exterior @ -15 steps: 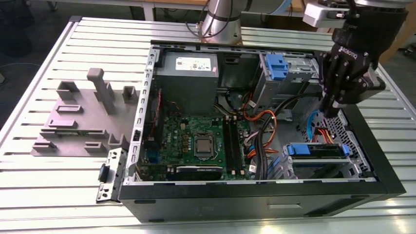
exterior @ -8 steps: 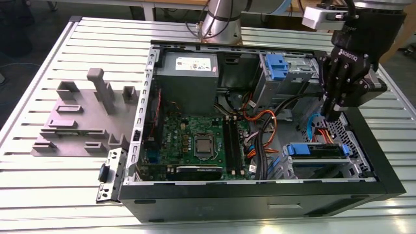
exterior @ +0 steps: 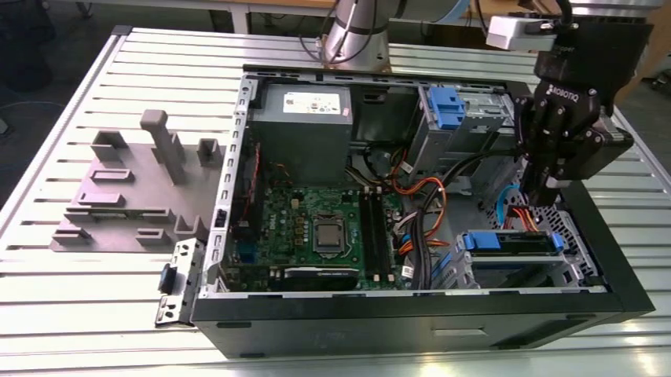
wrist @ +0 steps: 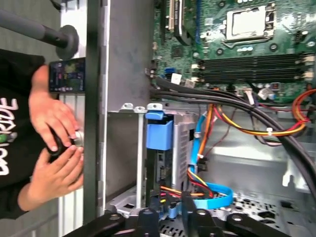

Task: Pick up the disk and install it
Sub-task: 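Insert the second disk wire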

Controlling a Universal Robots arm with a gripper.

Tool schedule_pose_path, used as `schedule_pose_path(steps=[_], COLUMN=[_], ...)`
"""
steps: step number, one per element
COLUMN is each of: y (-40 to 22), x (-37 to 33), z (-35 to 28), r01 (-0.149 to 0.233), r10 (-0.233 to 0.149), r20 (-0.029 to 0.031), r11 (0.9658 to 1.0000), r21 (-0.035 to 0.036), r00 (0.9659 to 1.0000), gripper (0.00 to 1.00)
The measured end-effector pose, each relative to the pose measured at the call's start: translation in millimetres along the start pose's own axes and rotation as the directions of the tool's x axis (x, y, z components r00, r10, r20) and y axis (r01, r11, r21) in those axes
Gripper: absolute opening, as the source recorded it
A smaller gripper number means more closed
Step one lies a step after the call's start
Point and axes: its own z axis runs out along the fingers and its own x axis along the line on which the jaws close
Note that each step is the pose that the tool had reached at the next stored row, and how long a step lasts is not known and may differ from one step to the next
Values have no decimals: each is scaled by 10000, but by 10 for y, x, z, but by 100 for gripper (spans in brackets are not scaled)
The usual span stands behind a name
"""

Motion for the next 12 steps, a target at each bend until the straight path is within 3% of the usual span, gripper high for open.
schedule_pose_path(steps=[3, 8, 10, 12], y=[0, 1, 1, 1], x=[-9, -25, -28, -28], z=[18, 54, 59, 60], r01=[7, 6, 5, 12], r10=[-7, -6, -5, -12], r20=[-245, -238, -219, -215], r11=[10000, 10000, 10000, 10000], r21=[-3, -3, -3, 0], r00=[9997, 9997, 9998, 9998], gripper=[35, 33, 20, 16])
